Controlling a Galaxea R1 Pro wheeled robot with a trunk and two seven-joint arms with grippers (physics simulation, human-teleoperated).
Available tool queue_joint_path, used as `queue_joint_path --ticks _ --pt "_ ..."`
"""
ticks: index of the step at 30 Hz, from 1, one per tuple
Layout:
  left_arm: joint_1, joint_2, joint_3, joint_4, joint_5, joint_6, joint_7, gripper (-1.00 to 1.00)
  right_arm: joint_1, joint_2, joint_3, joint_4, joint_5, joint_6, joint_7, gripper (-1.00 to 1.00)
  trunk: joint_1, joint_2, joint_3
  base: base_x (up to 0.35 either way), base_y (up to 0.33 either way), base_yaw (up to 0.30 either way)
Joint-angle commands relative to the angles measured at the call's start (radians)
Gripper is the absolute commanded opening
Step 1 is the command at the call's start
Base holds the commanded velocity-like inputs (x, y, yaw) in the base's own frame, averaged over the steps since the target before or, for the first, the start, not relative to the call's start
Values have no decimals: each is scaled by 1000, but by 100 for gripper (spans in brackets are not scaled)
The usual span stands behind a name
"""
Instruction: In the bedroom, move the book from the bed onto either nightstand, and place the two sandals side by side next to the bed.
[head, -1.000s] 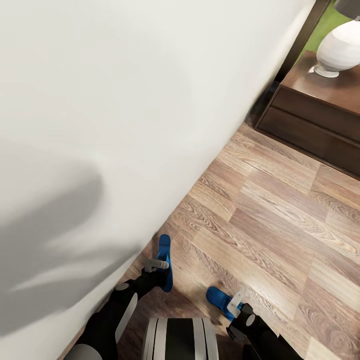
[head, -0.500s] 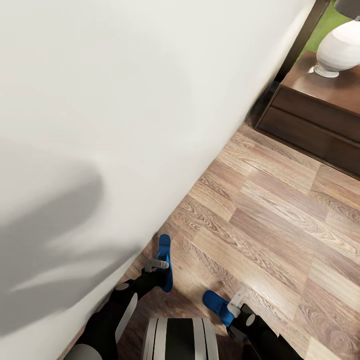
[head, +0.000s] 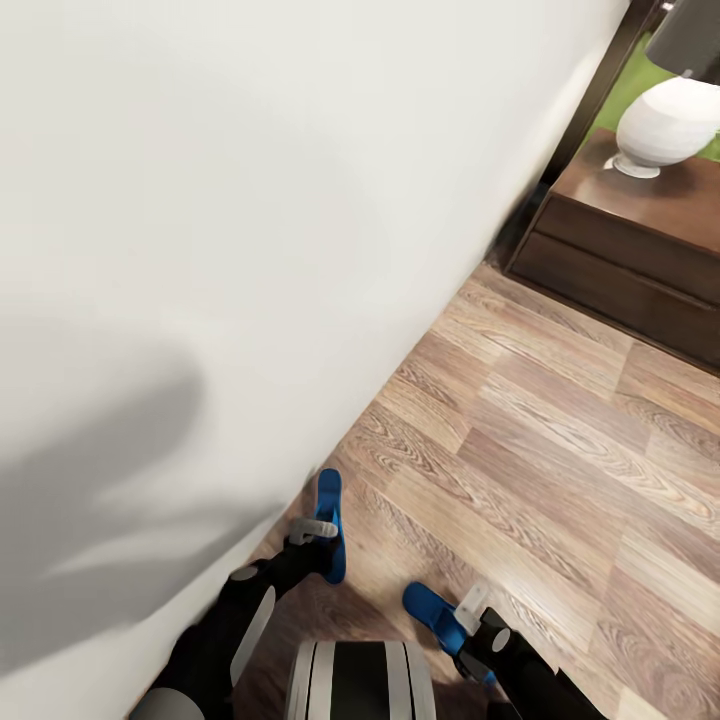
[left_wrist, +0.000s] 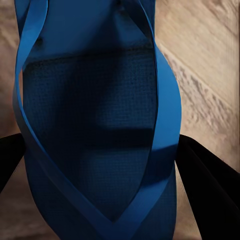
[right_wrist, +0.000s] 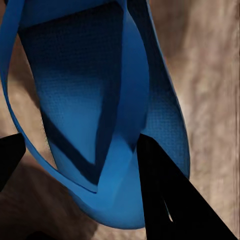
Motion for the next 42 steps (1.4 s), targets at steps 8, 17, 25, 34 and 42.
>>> queue_joint_path --ticks 8,17,25,34,42 --pt "0 0 0 -2 7 9 -3 -100 0 -1 3 -3 8 6 6 -100 -4 2 30 0 0 0" --pt "0 0 0 -2 7 9 -3 -100 0 -7 -5 -19 4 4 13 -100 -8 4 65 0 0 0" --pt "0 -1 0 -2 7 9 -3 -100 0 -87 -196 -216 -167 0 209 -100 -11 6 96 0 0 0" --pt "0 -12 -2 0 6 10 -109 -100 0 -134 -303 -228 -231 3 346 -100 -15 8 131 0 0 0" --pt "0 -6 3 -1 4 11 -244 -100 0 -141 -334 -228 -261 3 357 -100 -19 10 162 0 0 0"
